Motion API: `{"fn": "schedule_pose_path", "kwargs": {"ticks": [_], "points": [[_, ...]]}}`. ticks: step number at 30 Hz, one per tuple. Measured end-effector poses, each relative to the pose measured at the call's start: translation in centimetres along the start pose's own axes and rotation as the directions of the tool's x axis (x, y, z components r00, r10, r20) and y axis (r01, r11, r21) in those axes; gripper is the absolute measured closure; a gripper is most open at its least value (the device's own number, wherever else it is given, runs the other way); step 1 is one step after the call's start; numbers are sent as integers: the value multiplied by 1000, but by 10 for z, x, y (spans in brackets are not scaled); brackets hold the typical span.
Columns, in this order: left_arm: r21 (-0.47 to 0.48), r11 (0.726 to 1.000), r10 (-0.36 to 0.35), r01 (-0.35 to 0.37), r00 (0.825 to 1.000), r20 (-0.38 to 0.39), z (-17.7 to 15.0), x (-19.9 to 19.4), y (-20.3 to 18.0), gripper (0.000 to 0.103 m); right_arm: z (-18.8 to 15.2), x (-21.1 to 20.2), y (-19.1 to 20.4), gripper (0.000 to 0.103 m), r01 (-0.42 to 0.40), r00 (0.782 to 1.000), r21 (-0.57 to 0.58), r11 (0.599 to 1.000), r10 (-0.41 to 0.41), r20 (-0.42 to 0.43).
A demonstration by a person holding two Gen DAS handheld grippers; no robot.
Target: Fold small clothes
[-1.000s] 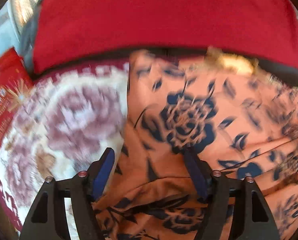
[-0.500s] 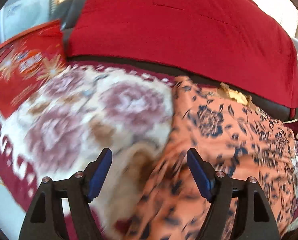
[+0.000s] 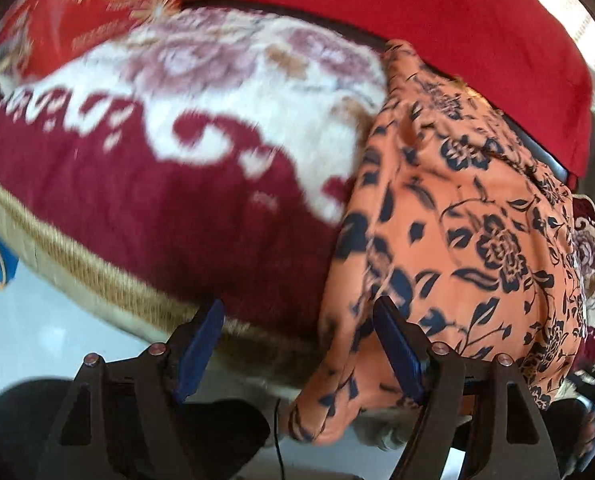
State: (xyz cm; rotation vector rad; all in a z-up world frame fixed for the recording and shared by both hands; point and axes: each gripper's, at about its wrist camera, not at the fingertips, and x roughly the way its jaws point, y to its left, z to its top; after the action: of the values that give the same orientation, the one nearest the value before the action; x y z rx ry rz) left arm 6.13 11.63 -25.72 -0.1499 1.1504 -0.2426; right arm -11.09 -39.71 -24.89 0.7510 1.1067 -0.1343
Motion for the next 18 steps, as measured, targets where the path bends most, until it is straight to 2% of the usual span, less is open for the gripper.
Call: {"fn": "schedule_pose_path", "kwargs": {"ticks": [2,3,6,10,11,12,14,15,16,17,18], "points": [[13,999,40,-40,999,8,-6,0,0,26,-4,19,1,34,14,998,0,1000,-14,-61],[10,999,38,-38,999,15,-9,-1,1,26,-6,25,1,34,18,996,1,1000,-18,-82],[12,1000,-3,3,1000,-14,-18,3,-1,26,-12,45,1,34,48,989,2,999,-47,-140],[31,999,-43,44,998,-45,-25,11,-8,29,-17,61,2,34,56,989,-8,998,-57,-137],[44,997,-55,58,996,-69,-26,16,-11,29,-19,63,0,39,45,990,7,999,-43,-131],[52,997,-59,64,994,-90,-27,20,-13,29,-20,66,-1,58,34,991,21,999,-31,-132],[69,996,-44,51,994,-102,-28,25,-18,32,-24,71,-5,82,20,987,44,999,-13,-158],[86,995,-36,45,994,-103,-29,26,-21,50,-26,70,-6,92,35,987,44,998,-28,-156],[95,994,-52,63,992,-114,-28,28,-24,62,-28,67,-5,93,40,988,36,999,-34,-148],[88,990,-100,112,986,-131,-27,29,-27,82,-29,62,-3,95,34,991,29,999,-30,-134],[85,987,-121,133,983,-135,-26,28,-30,93,-30,57,-1,96,29,993,21,999,-26,-118]]}}
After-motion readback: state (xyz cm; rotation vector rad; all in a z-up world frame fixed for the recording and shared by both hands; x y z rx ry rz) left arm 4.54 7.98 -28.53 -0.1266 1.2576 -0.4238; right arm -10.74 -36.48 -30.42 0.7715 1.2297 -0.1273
